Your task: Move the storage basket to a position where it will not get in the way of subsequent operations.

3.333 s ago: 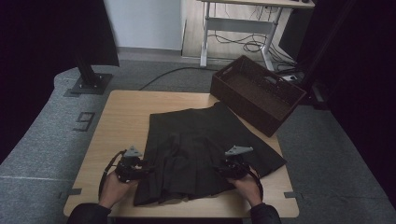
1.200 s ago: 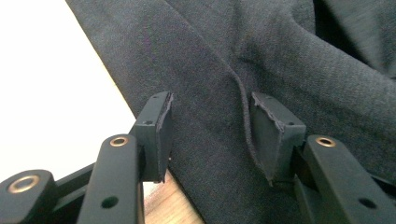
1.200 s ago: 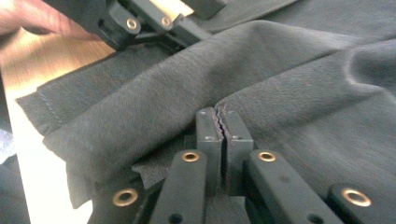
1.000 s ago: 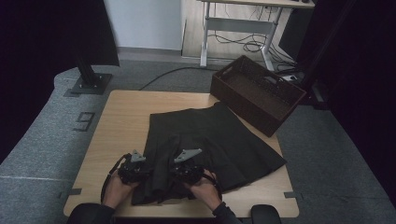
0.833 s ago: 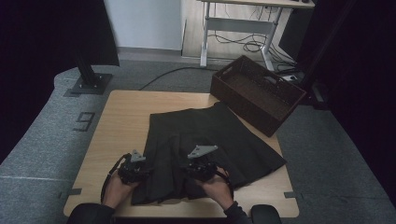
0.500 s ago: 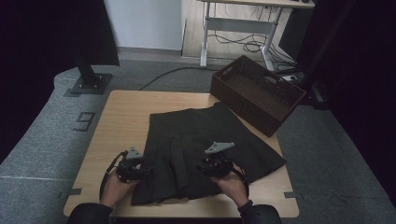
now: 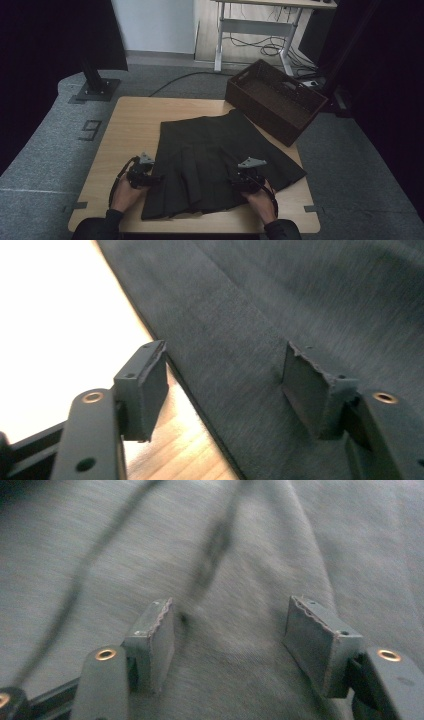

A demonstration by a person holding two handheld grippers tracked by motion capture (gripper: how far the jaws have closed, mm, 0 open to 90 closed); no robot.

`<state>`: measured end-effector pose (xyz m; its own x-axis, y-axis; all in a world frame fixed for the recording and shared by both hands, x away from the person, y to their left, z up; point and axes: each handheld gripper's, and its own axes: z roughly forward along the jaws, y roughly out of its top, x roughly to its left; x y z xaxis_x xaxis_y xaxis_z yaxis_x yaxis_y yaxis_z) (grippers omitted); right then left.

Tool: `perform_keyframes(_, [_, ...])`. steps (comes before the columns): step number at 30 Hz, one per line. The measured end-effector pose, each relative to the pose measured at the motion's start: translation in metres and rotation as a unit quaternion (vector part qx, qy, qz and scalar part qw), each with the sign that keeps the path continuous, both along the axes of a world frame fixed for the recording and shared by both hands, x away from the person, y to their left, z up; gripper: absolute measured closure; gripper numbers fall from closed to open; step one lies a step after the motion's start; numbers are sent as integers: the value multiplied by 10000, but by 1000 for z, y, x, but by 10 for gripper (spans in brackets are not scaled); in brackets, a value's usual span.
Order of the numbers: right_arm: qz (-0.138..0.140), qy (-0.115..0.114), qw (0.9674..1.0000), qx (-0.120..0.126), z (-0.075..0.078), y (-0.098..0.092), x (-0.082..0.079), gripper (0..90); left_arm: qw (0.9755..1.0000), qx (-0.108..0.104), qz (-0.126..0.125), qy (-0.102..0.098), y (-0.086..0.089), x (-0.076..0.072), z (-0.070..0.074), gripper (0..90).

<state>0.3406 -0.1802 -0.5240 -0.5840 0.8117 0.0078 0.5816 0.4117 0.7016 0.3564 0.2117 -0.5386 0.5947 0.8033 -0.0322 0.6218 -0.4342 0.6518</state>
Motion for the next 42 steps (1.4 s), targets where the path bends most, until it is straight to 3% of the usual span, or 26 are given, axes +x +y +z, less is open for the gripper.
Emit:
perform_keyframes(2, [-57, -47, 9999, -124, -5, -2, 0, 314, 10000, 5, 21, -11, 0, -3, 0, 322])
perform_keyframes(6, [-131, -177, 9976, -651, -15, -5, 4, 212, 9999, -27, 104, -70, -2, -12, -2, 310])
perform_keyframes(8, [-242, -65, 9988, -428, -17, -11, 8, 203, 9999, -19, 108, -57, -5, -19, -2, 311])
perform_keyframes(12, [-293, -41, 9985, -467, -17, -22, 16, 197, 10000, -20, 26, -53, -13, -36, -2, 310])
perform_keyframes(15, [-541, 75, 9981, -275, -19, -35, 26, 175, 9999, -44, -99, -83, -19, -46, -3, 305])
perform_keyframes(17, [-553, 67, 9984, -121, -21, -41, 27, 177, 9998, -56, -159, -50, -20, -46, -2, 289])
perform_keyframes(21, [-517, -1, 9987, -51, -23, -41, 26, 145, 9989, -384, -190, 170, -14, -38, -1, 210])
perform_keyframes(24, [-487, -63, 9988, 17, -25, -42, 24, 128, 9989, -468, -51, 41, -9, -33, 5, 169])
perform_keyframes(27, [-413, -120, 9991, 16, -27, -42, 23, 97, 9990, -410, -16, -161, -4, -25, 14, 113])
perform_keyframes(30, [-395, -154, 9991, 13, -29, -40, 23, 68, 9988, -423, -149, -207, 0, -13, 21, 63])
perform_keyframes(33, [-406, -168, 9990, 36, -30, -39, 22, 42, 9983, -364, -195, -416, 2, -1, 26, 59])
perform_keyframes(37, [-415, -171, 9990, 16, -31, -36, 22, 7, 9969, -552, -181, -522, 3, 13, 30, 60])
perform_keyframes(42, [-425, -182, 9989, 33, -31, -36, 22, 4, 9961, -699, -199, -493, 5, 30, 32, 60])
